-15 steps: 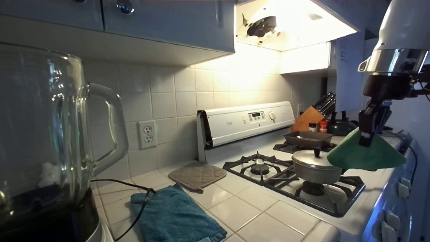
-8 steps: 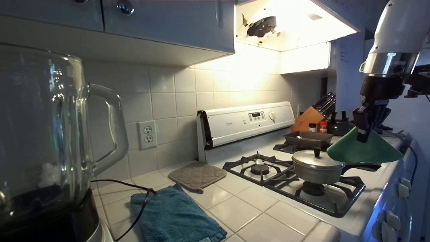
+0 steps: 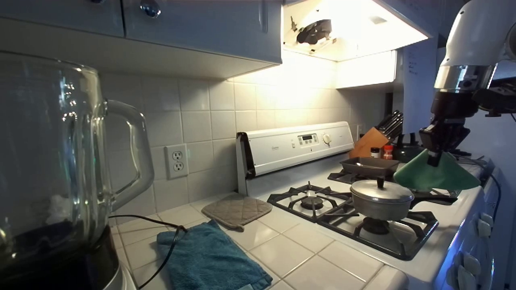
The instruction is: Put the silver lid on the silver pot then use the green towel to move the pot to the right and place the towel back on the counter.
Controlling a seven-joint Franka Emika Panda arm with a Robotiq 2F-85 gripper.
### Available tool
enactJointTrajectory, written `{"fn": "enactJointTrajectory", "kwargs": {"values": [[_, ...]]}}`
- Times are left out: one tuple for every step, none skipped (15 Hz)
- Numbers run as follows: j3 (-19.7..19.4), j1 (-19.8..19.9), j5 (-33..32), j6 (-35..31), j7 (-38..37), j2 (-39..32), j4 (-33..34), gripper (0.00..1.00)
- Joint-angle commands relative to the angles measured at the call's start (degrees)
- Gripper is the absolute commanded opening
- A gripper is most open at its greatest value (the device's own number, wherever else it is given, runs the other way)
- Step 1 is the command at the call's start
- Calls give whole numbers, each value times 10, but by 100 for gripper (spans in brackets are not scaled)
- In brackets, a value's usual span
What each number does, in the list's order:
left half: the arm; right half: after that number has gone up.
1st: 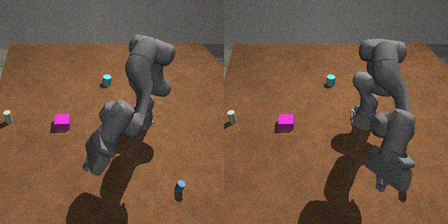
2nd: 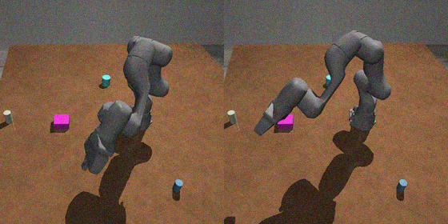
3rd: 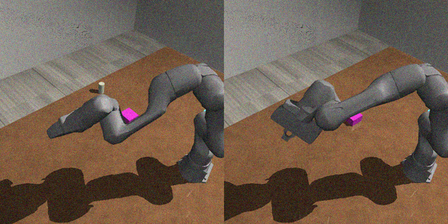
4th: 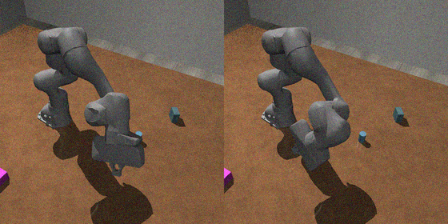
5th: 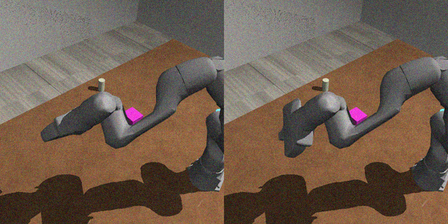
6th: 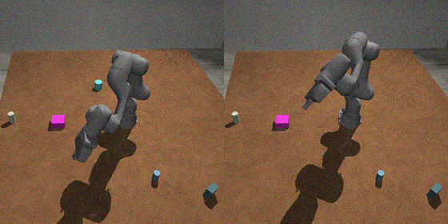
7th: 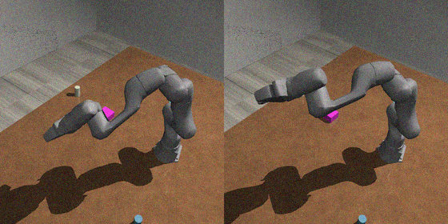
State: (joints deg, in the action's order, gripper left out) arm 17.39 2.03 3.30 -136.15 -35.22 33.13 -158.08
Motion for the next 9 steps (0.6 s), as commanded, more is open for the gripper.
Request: {"fn": "enactJointTrajectory", "kwargs": {"values": [[-8,17,-19,4,-33,7,1,1],[-10,21,-20,5,-38,7,1,1],[-12,25,-21,6,-41,6,1,1],[-15,29,-21,5,-43,5,1,1],[-17,32,-22,3,-44,2,1,1],[-19,35,-23,1,-45,-1,1,1],[-21,38,-24,0,-47,-3,1,1],[-24,40,-24,-2,-46,-6,1,1],[-27,42,-24,-4,-46,-9,1,1]]}}
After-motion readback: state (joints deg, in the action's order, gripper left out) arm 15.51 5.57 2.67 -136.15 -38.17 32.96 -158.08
